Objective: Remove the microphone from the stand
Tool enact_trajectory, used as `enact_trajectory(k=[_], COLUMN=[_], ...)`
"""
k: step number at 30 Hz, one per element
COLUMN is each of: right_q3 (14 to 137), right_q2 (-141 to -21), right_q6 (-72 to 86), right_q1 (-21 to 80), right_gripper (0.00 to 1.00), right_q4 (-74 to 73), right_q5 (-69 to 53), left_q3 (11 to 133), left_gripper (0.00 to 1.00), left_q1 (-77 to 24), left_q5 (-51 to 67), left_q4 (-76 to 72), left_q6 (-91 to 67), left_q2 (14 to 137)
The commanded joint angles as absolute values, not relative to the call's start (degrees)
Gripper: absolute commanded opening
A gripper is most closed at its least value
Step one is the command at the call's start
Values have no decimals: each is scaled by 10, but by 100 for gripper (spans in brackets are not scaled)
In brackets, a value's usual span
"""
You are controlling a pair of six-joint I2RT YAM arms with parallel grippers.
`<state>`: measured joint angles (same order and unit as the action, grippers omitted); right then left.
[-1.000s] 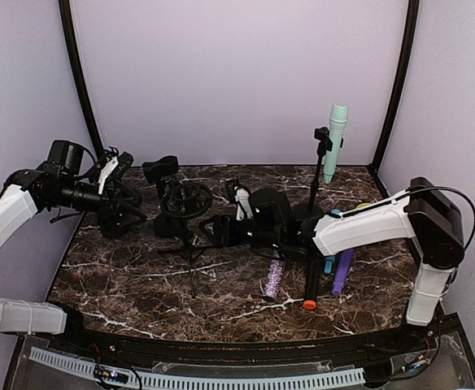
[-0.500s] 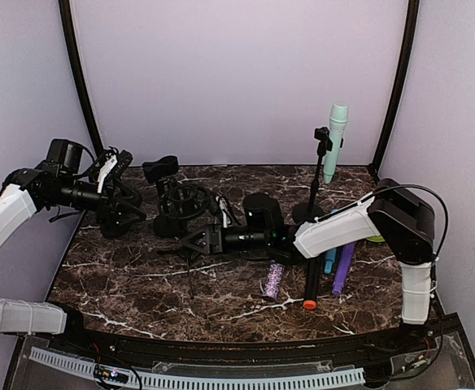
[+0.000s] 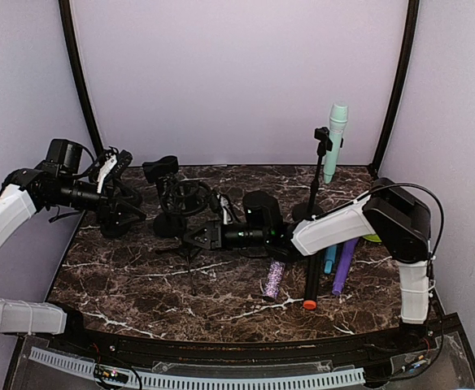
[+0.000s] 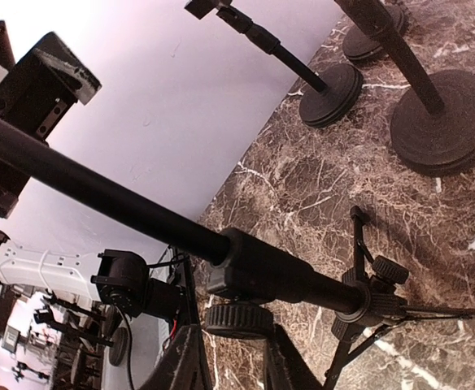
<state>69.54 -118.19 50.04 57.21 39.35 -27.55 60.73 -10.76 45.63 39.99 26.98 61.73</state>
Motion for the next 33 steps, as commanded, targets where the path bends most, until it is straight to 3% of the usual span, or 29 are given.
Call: enact_trajectory(k=[1,9,10,13,16,23,29,33], right_q3=[716,709,711,715,716,744,757,746], right_q2=[-1180,-1147,-1144,-1147,-1159,-1194,-1206,-1203], right_q6=[493,424,419,421,449,502,505,505], right_q1=[568,575,576,575,569,563,563,563], right_gripper=[19,10,13,44,53,50,38,43], right_q4=[429,372,364,355,374,431,426,422], right_q5=[-259,-210,-208,-220,-245,-293,-293,-290], left_q3=[610,606,606,608,608,604,605,604], left_gripper=[95,95,95,95,95,95,95,95], left_q1=[-105,-104,-104,-104,-104,-104,-105,-104], left_q5=[468,469,470,471,472,474,474,475], left_q4=[414,419,420,421,424,428,430,432], left_q6=[283,287,287,288,290,295,298,301], left_q2=[601,600,601,601,600,595,592,592])
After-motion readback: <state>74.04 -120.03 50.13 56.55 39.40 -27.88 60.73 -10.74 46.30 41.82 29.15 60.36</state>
